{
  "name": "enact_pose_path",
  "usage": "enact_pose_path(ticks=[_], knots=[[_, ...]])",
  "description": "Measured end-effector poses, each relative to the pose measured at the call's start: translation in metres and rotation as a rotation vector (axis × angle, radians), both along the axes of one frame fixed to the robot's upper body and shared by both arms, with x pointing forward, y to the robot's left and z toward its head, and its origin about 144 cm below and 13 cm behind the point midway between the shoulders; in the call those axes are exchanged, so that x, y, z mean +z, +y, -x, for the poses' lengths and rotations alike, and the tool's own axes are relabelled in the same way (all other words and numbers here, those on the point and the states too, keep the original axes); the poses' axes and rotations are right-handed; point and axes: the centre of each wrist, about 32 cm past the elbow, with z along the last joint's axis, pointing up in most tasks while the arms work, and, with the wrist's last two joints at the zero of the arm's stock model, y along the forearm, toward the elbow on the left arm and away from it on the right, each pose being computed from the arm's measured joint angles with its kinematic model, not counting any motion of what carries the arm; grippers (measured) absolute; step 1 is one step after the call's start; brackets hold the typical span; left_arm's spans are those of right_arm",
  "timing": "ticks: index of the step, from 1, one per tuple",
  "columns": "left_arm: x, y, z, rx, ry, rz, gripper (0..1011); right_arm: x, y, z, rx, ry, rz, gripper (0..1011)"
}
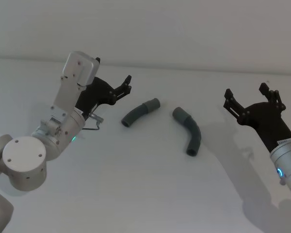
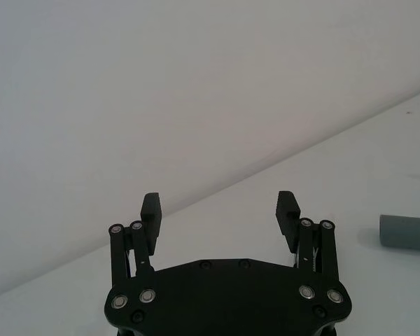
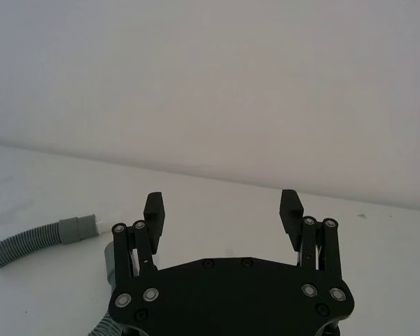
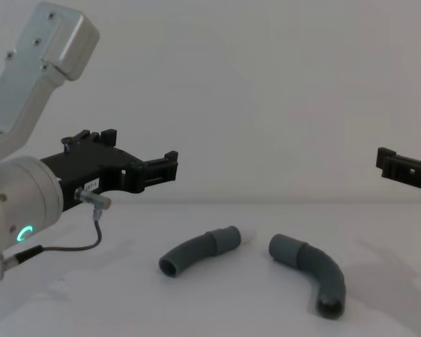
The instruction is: Use both hands to pick up one end of the pipe from the table, align the ends, and insert them.
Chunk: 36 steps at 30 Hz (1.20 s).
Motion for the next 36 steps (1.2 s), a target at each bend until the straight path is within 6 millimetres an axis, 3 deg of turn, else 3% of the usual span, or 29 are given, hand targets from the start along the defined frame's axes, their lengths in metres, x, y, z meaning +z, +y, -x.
enact_pose_path(ticks=[36], knots=[[0.0000, 0.0000, 0.0000, 0.000, 0.000, 0.000, 1002, 0.0000, 0.0000, 0.0000, 0.000, 0.000, 0.000, 1000]])
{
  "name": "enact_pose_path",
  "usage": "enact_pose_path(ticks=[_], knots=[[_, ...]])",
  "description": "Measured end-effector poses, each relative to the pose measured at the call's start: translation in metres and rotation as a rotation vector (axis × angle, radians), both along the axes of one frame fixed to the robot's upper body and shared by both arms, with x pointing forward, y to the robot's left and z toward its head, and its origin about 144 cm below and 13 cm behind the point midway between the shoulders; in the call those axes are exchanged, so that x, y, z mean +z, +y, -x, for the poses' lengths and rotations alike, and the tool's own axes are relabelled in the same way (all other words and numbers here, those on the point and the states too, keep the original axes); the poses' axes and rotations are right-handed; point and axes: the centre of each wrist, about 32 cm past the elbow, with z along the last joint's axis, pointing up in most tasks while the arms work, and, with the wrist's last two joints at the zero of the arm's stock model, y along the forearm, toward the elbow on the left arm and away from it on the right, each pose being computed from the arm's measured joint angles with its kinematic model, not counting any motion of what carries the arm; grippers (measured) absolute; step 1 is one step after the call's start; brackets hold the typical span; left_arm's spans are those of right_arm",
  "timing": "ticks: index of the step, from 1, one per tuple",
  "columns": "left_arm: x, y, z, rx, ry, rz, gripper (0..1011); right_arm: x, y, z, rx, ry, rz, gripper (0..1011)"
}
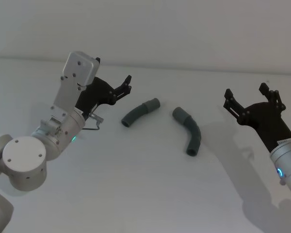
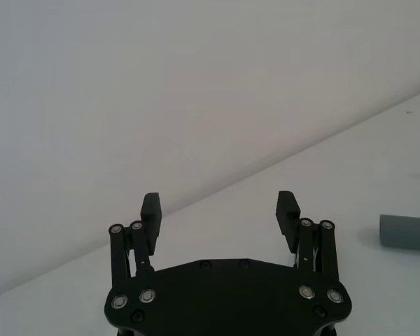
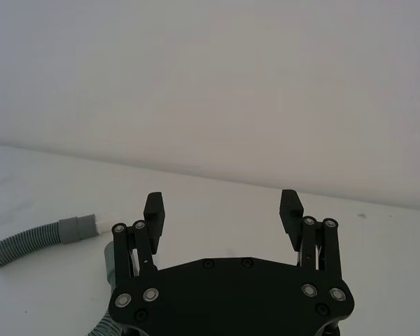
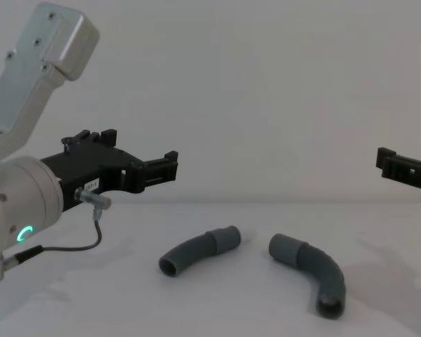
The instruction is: Use both hands to pick up one end of the pipe from the table, align the ends, and insert them.
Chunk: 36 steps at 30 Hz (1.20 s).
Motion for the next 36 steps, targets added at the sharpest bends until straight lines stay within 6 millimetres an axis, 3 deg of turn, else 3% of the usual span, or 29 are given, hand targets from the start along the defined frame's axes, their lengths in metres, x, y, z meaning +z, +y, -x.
enact_pose_path(ticks=[23, 36], knots=[[0.001, -0.001, -0.001, 0.001, 0.005, -0.003, 1001, 0.000, 0.000, -0.002, 0.004, 0.007, 0.001, 1000], [0.018, -0.007, -0.004, -0.017, 0.066, -0.033, 1001, 0.015, 0.001, -0.015, 0.040, 0.091, 0.019, 1000]])
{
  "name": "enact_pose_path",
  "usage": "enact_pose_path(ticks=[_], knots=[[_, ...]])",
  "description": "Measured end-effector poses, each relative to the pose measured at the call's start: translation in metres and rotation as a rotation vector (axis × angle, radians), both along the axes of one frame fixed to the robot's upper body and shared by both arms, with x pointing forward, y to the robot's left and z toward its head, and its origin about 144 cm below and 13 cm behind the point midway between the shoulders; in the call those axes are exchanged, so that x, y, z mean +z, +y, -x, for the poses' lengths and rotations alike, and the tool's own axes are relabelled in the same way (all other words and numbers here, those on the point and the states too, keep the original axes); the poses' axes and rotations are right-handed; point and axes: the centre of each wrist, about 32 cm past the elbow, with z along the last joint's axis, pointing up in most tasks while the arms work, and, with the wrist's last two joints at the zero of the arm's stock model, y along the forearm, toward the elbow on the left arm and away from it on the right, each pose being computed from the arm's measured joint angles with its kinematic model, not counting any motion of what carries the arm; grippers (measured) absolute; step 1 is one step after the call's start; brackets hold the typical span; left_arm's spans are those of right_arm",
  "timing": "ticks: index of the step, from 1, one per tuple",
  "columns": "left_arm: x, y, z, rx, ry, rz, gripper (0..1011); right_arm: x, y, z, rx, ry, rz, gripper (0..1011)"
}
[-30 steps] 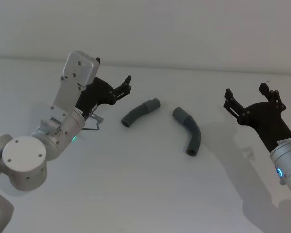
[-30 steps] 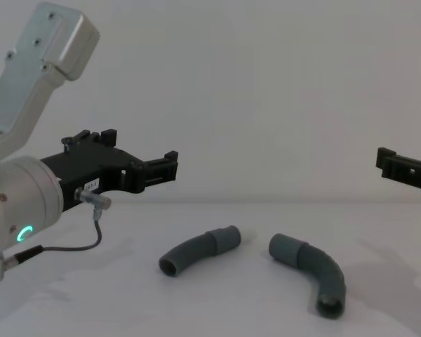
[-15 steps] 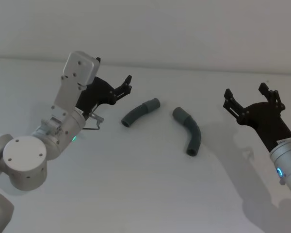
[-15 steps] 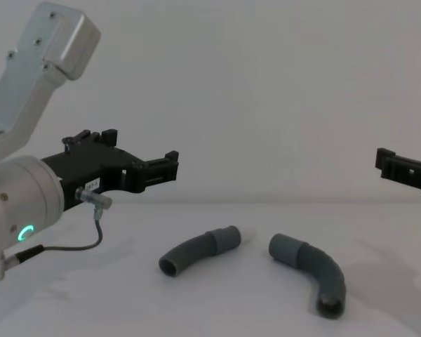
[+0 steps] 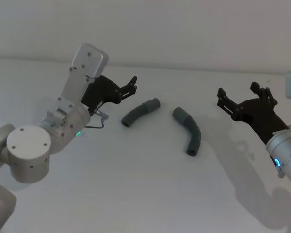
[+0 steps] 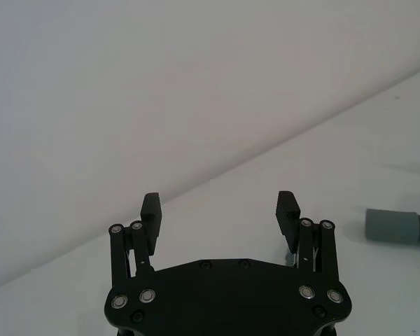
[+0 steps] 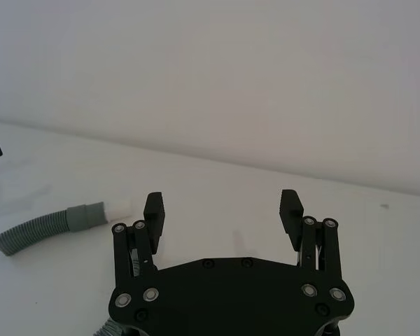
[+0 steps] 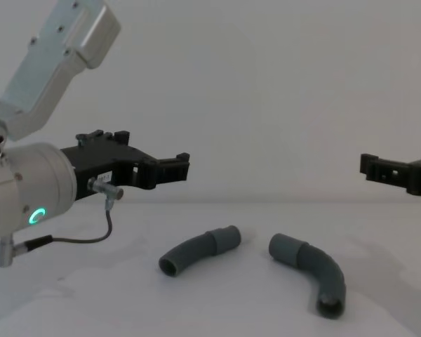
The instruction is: Use both hands to pick up one end of the pipe from the table, align the ends, and insert them.
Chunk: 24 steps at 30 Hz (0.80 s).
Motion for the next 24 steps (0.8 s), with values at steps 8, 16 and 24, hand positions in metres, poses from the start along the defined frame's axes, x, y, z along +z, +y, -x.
enact_pose_path(ticks=[8, 16, 24], knots=[[0.010, 0.001, -0.003, -0.056, 0.055, -0.014, 1002, 0.018, 0.006, -0.007, 0.027, 0.066, 0.018, 1000], [0.013, 0.007, -0.006, -0.116, 0.112, -0.024, 1001, 0.027, 0.014, -0.008, 0.048, 0.110, 0.029, 1000], [0.005, 0.014, -0.010, -0.134, 0.165, -0.037, 1001, 0.030, 0.021, -0.007, 0.063, 0.146, 0.032, 1000]])
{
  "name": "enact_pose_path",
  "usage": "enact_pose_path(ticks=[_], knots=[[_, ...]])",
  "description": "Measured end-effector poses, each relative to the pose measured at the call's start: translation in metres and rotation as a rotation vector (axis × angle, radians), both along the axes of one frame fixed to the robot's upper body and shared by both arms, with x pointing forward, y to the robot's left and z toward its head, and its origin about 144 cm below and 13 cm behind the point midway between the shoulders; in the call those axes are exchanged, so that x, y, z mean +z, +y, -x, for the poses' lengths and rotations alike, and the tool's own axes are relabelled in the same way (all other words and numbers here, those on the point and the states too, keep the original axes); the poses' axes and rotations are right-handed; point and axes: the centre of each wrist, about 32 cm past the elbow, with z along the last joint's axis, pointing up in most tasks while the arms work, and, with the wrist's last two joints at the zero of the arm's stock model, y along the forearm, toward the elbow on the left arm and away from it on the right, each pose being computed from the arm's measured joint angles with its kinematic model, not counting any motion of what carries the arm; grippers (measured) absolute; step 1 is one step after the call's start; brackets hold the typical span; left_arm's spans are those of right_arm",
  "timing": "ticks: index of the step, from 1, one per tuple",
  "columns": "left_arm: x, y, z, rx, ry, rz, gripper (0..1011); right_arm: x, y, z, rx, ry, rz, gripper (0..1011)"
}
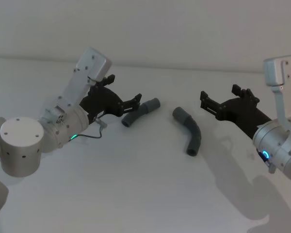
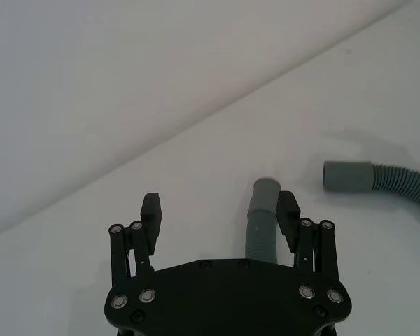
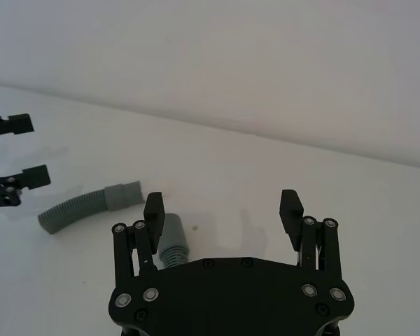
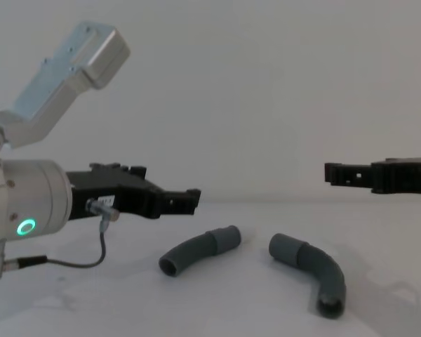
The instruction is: Use both hands to pick up one end of the pipe from the table, align the ends, and insert them.
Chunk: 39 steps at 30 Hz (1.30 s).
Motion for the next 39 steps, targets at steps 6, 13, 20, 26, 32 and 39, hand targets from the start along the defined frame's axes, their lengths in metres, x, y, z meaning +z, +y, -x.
enact_pose_path(ticks=[6, 13, 20, 26, 32, 39], knots=[[-0.006, 0.003, -0.004, -0.001, 0.027, -0.007, 1001, 0.000, 0.005, -0.001, 0.013, 0.025, 0.002, 1000], [-0.011, 0.004, -0.011, -0.014, 0.052, -0.011, 1002, -0.003, 0.008, -0.003, 0.030, 0.054, 0.008, 1000], [-0.014, 0.003, -0.021, -0.058, 0.080, -0.010, 1001, -0.005, 0.011, -0.005, 0.052, 0.082, 0.021, 1000], [-0.016, 0.001, -0.029, -0.107, 0.094, -0.007, 1001, -0.007, 0.011, -0.007, 0.063, 0.101, 0.031, 1000], [-0.020, -0.002, -0.037, -0.146, 0.107, -0.003, 1002, -0.011, 0.011, -0.009, 0.072, 0.123, 0.042, 1000], [-0.024, -0.005, -0.041, -0.158, 0.119, 0.003, 1001, -0.015, 0.011, -0.011, 0.084, 0.148, 0.058, 1000]])
